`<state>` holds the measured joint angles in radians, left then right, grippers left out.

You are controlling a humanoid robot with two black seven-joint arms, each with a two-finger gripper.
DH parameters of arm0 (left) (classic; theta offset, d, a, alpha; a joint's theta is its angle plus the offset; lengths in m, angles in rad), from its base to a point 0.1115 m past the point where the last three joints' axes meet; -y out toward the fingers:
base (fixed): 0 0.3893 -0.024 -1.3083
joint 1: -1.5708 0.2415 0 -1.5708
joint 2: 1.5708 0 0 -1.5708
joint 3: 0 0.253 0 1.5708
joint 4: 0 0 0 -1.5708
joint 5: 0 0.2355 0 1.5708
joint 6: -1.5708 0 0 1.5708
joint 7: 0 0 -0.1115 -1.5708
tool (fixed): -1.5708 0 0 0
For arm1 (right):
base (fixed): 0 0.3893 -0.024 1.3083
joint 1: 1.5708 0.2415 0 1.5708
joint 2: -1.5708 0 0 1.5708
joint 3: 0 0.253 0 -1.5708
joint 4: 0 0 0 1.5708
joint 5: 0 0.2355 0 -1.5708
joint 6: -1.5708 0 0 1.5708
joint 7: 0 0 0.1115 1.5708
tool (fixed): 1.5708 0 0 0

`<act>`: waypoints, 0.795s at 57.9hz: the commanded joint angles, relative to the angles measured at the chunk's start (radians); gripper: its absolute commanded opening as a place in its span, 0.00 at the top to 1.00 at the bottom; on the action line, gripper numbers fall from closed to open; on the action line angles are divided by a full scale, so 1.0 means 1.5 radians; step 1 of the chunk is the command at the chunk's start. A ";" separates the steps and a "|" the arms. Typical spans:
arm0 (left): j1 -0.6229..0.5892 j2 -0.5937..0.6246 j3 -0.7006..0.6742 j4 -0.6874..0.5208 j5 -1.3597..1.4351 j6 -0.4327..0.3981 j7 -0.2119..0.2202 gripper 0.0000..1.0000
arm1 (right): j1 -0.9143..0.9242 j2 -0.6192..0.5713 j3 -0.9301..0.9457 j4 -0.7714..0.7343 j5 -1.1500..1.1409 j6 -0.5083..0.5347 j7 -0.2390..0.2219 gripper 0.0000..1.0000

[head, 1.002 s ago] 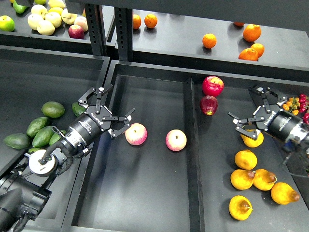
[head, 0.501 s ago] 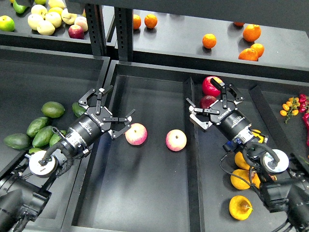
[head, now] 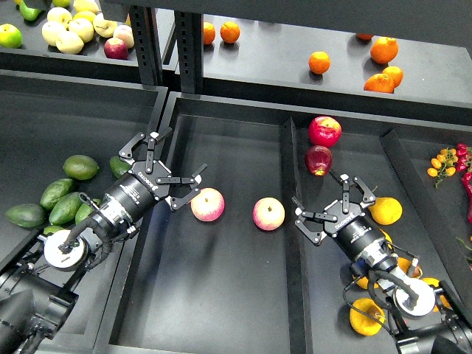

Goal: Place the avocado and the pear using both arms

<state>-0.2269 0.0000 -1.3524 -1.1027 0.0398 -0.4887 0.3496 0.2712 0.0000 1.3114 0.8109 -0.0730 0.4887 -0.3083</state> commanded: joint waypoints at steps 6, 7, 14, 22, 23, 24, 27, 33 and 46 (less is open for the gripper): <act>0.015 0.000 0.007 -0.011 0.000 0.000 0.000 0.00 | -0.016 0.000 0.001 0.008 -0.003 0.000 0.000 0.01; 0.015 0.000 0.007 -0.012 0.000 0.000 0.000 0.00 | -0.016 0.000 0.001 0.008 -0.003 0.000 0.000 0.01; 0.018 0.000 0.007 -0.012 0.000 0.000 0.000 0.00 | -0.027 0.000 0.002 0.010 -0.003 0.000 0.000 0.01; 0.018 0.000 0.007 -0.012 0.000 0.000 0.000 0.00 | -0.027 0.000 0.001 0.010 -0.003 0.000 0.000 0.01; 0.018 0.000 0.008 -0.012 0.000 0.000 0.000 0.00 | -0.027 0.000 0.001 0.010 -0.003 0.000 0.000 0.01; 0.018 0.000 0.007 -0.012 0.000 0.000 0.000 0.00 | -0.027 0.000 0.001 0.010 -0.004 0.000 0.000 0.01; 0.018 0.000 0.007 -0.012 0.000 0.000 0.000 0.00 | -0.027 0.000 0.001 0.009 -0.003 0.000 0.000 0.01; 0.018 0.000 0.007 -0.012 0.000 0.000 0.000 0.00 | -0.027 0.000 0.001 0.011 -0.003 0.000 0.000 0.01; 0.018 0.000 0.008 -0.012 0.000 0.000 0.000 0.00 | -0.027 0.000 0.008 0.014 -0.003 0.000 0.000 0.01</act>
<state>-0.1994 0.0000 -1.3410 -1.1214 0.0398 -0.4887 0.3496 0.2297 0.0000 1.3176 0.8284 -0.0787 0.4886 -0.3083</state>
